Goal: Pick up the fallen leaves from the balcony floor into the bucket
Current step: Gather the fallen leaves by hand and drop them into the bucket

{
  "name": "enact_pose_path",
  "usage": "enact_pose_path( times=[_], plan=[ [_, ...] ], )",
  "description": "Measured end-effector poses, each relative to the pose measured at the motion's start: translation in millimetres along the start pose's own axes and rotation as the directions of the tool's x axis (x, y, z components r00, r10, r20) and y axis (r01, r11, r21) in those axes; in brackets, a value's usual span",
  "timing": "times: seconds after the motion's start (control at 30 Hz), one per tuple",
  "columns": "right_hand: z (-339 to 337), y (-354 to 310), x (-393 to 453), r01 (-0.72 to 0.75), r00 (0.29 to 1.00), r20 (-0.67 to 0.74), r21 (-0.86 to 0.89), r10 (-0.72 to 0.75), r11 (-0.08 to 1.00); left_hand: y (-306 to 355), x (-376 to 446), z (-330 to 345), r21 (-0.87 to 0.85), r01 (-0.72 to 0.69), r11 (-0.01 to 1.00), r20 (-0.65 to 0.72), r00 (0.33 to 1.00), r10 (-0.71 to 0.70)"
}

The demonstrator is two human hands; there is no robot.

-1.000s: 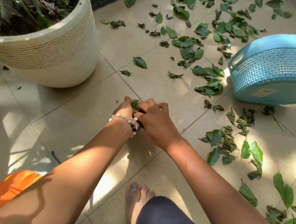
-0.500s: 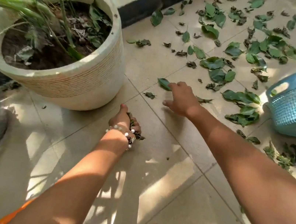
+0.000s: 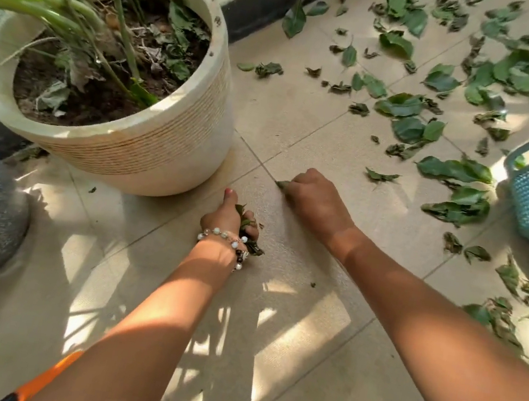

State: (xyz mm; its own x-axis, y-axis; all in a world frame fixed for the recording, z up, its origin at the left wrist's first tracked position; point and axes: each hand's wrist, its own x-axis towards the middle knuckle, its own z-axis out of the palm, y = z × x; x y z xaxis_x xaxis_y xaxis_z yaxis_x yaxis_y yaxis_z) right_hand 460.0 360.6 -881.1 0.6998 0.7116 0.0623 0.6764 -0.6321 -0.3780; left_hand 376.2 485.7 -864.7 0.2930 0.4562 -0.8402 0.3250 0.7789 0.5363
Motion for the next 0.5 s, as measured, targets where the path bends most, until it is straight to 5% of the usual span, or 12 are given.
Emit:
enact_pose_path(
  times=[0.07,0.17,0.5],
  plan=[
    [-15.4,-0.1,-19.5,-0.214,0.962,-0.098,0.321,0.257,0.923,-6.5,-7.7,5.7,0.049,-0.012,0.999,0.022,1.000,0.011],
    [-39.5,-11.2,-53.9,-0.342,0.879,-0.028,0.661,0.477,0.668,-24.2,-23.5,18.5,0.126,-0.007,0.992,0.133,0.991,-0.010],
    [-78.9,-5.9,-162.9,-0.439,0.770,-0.034,0.697,0.637,0.567,-111.2,-91.0,63.7,0.430,-0.015,0.903,0.337,0.930,-0.145]
  ],
)
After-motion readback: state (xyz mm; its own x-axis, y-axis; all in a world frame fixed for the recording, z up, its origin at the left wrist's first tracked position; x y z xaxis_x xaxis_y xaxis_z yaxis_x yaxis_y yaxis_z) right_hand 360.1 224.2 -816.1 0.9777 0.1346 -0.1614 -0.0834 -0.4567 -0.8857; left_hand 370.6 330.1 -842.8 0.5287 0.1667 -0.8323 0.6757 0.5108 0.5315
